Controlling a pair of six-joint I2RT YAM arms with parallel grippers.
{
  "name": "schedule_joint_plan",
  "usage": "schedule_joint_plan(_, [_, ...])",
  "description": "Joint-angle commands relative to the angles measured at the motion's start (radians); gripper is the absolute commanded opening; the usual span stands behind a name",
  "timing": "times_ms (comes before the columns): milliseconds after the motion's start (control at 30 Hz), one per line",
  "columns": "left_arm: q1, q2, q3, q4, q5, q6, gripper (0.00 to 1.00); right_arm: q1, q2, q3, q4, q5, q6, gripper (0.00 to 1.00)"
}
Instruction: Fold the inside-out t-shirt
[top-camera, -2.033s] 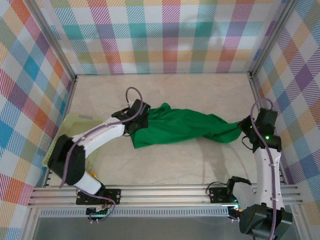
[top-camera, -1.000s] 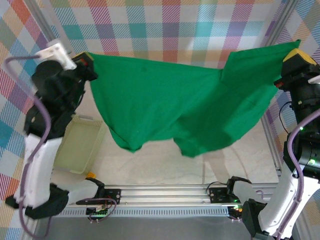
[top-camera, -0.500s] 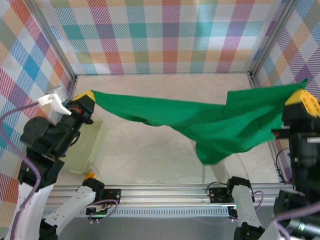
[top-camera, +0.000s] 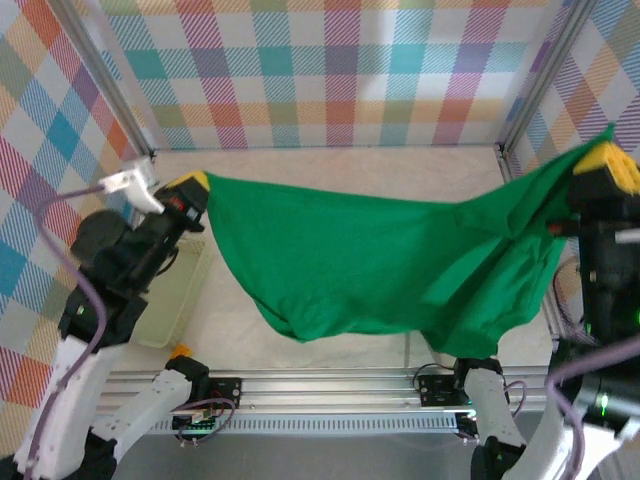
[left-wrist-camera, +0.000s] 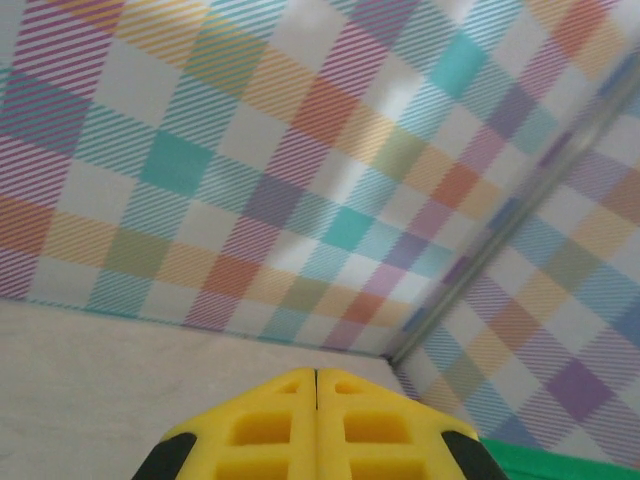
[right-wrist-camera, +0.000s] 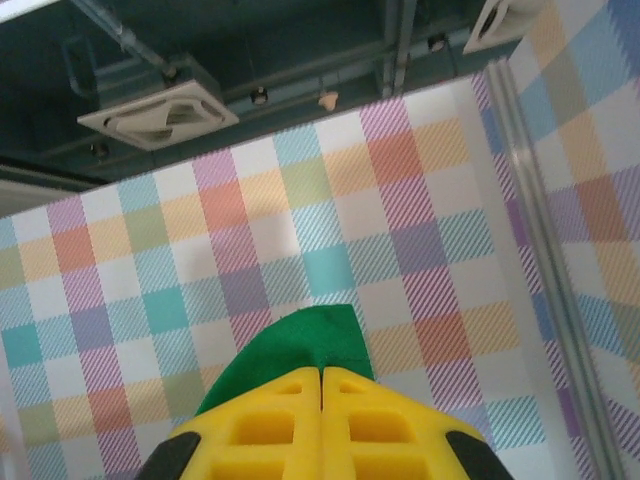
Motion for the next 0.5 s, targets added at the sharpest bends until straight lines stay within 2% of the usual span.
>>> schedule_joint_plan(0, [0.010,0.163,0.064,-0.051,-0.157,0.003,0.00,-0.006,0.168,-0.016,0.076,-0.074,0.038,0.00])
schedule_joint_plan(133, [0.011,0.365,0.110,-0.103,-0.313,-0.008,0.00,-0.006,0.330,-0.105,0.126,-0.159,0.083,0.00])
schedule_joint_plan(233, [0.012,0.531,0.128,-0.107,-0.377,0.000,0.00,0.014,0.437,-0.219,0.195,-0.196,0.118,0.00])
schedule_joint_plan(400, [0.031,0.858,0.238,-0.178,-0.420,-0.032,0.00,0.193,0.667,-0.295,0.195,-0.032,-0.008,0.00])
schedule_joint_plan(467, [0.048,0.992,0.319,-0.217,-0.409,-0.041,0.00,0.226,0.768,-0.297,0.206,0.003,-0.004,0.00])
